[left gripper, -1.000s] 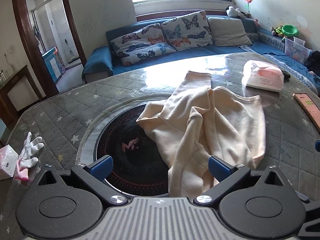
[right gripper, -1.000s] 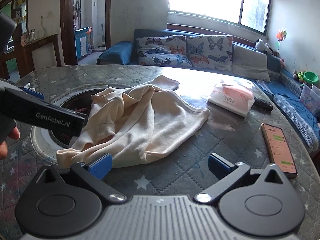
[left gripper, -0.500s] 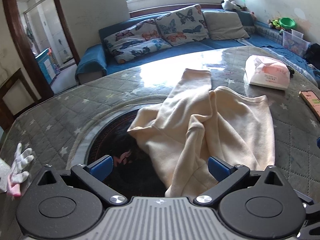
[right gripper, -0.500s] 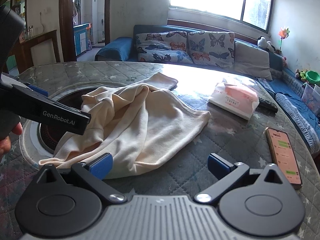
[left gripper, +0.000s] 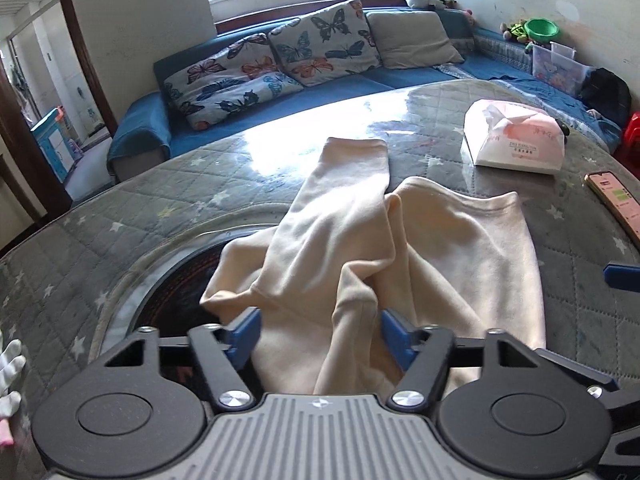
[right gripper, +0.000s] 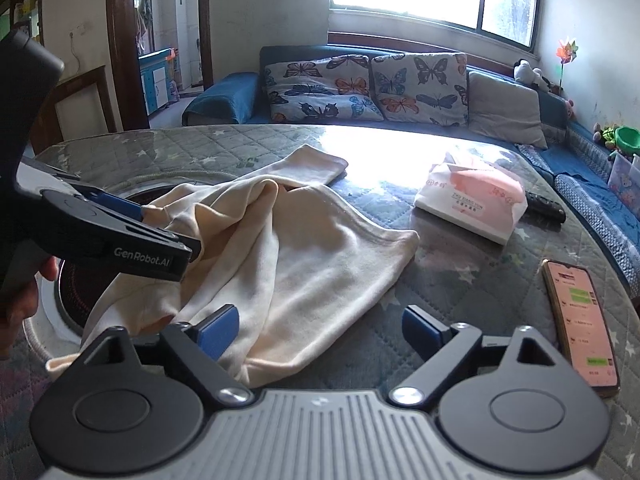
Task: Fold clothes
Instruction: 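Close the left gripper on the sweatshirt while the right gripper grasps another edge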
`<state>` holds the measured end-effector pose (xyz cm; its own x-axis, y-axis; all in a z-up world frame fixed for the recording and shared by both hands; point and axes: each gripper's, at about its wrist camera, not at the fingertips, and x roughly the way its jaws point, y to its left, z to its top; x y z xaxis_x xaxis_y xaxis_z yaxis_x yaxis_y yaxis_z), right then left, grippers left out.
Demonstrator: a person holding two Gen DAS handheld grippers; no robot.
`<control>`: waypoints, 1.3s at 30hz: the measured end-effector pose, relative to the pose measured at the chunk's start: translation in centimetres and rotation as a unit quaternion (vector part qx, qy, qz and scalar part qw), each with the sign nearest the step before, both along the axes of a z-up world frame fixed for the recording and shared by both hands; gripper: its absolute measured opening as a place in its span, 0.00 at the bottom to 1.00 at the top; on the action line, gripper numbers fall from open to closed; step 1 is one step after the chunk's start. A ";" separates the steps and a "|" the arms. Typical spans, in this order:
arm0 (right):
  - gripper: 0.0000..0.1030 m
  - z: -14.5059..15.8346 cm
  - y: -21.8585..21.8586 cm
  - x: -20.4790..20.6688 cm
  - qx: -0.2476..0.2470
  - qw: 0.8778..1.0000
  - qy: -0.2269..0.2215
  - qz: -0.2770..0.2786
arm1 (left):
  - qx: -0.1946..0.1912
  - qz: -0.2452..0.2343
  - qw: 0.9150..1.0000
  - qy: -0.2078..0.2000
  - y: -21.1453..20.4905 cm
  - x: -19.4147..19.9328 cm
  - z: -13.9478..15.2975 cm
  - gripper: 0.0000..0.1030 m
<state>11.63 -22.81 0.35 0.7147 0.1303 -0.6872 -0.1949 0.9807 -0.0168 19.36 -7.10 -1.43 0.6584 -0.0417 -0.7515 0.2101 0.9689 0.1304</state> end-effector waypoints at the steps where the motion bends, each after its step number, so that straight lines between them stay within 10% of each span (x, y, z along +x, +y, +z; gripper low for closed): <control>1: 0.83 -0.1 0.0 0.3 0.001 1.000 0.001 0.001 | -0.001 -0.002 1.000 0.002 0.0 0.2 -0.1 0.50; 10: 0.73 -0.8 0.6 2.3 0.010 1.000 0.016 0.023 | -0.011 -0.010 1.000 0.009 0.5 1.2 -0.1 0.14; 18: 0.54 -1.8 1.7 3.3 0.018 0.999 0.031 0.041 | -0.031 0.008 0.999 -0.003 2.3 0.3 1.2 0.08; 35: 0.52 -3.2 5.6 8.0 0.014 0.998 0.036 0.057 | -0.093 0.109 0.989 -0.036 11.5 -5.3 4.1 0.07; 39: 0.17 -3.4 6.4 8.6 0.008 0.997 0.035 0.062 | -0.095 0.124 0.987 -0.032 13.3 -6.9 4.0 0.07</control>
